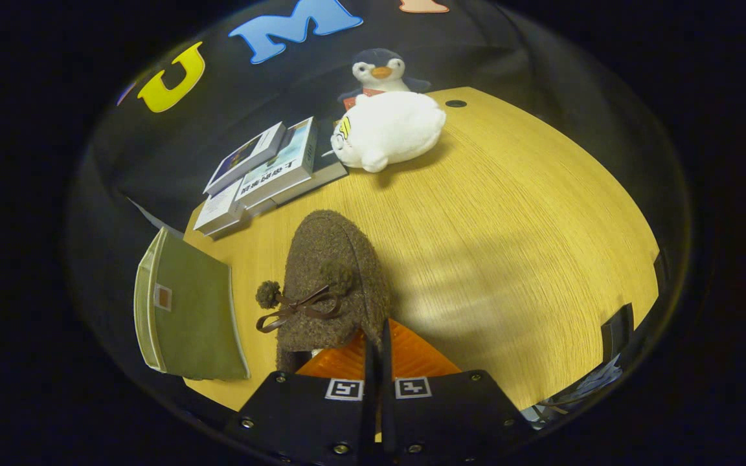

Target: Open the storage box then place both shoes into the box .Put the left shoe in first, then the right shoe, with the right side of both shoes facing outward in a uniform manner.

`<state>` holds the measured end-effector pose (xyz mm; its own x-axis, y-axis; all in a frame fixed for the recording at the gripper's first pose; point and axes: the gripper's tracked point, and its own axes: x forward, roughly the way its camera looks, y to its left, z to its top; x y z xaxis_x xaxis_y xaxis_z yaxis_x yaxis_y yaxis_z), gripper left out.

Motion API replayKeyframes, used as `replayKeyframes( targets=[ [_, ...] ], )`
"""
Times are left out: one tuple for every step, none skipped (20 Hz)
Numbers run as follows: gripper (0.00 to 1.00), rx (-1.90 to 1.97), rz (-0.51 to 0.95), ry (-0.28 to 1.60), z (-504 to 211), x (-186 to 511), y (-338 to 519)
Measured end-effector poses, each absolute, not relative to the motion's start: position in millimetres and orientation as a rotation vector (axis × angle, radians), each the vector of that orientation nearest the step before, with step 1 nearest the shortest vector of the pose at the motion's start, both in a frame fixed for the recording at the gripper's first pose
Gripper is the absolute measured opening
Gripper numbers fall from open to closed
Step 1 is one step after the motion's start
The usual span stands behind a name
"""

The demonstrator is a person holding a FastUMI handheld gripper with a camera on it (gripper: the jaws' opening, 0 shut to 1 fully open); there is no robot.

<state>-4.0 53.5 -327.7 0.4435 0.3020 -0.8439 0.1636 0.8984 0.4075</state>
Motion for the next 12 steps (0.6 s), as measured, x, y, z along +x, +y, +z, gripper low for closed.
replayKeyframes(
  targets=[
    [0.04,0.467,0.095,1.108,-319.7,-2.7,57.6],
    [0.04,0.465,0.101,1.099,-311.8,-0.8,62.0],
    [0.04,0.463,0.109,1.089,-303.7,0.4,67.3],
    [0.04,0.465,0.117,1.08,-295.3,2.1,72.9],
    [0.04,0.469,0.127,1.073,-286.5,4.1,79.2],
    [0.04,0.475,0.136,1.065,-279.3,6.8,86.0],
    [0.04,0.48,0.142,1.059,-272.2,8.9,92.8],
    [0.04,0.488,0.145,1.055,-264.5,10.4,98.8],
    [0.04,0.497,0.146,1.052,-257.1,12.5,106.2],
    [0.04,0.51,0.152,1.05,-249.0,14.8,114.3],
    [0.04,0.523,0.166,1.046,-239.9,17.3,124.5],
    [0.04,0.531,0.18,1.041,-231.7,19.7,134.5]
  ],
)
